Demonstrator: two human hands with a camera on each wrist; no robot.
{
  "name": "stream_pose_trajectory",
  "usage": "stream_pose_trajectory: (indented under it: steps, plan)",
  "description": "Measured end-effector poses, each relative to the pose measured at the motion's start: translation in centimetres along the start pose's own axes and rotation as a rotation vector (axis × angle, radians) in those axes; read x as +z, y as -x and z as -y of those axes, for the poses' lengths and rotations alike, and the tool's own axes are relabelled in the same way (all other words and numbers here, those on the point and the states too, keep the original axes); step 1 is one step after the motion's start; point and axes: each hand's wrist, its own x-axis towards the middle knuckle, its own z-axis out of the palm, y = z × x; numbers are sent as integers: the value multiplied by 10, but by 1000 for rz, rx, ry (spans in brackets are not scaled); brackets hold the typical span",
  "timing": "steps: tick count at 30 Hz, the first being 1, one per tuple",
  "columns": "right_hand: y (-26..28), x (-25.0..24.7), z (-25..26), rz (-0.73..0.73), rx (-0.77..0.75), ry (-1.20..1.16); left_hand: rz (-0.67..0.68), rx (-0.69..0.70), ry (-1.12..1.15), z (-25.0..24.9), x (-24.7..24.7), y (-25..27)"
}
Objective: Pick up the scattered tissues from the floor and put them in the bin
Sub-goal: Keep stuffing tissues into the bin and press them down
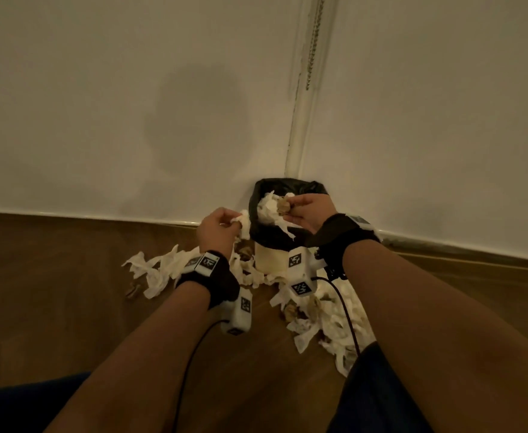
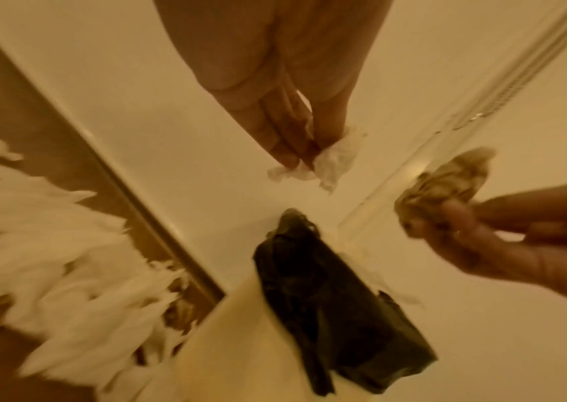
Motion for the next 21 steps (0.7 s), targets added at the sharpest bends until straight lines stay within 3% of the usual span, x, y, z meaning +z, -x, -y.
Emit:
stream_pose_trajectory:
  steps: [4,7,11,14,18,21]
  plan:
    - [-9,-28,-6,-146,-57,259,43,117,69,-33,20,-7]
    - [-16,-43,-10,-244,-84,322,92,199,103,-52,41,-8]
    - [-21,-55,-12,-346,-132,377,130,342,31,-63,66,-6]
    - [-20,-59,-15,-409,-195,439,228,367,-88,-55,80,-4]
    - [-15,-62,-27,-252,-310,813,430,390,-398,-29,90,-3]
    - [-18,-58,-37,-122,-284,1021,497,406,-584,-11,93,0]
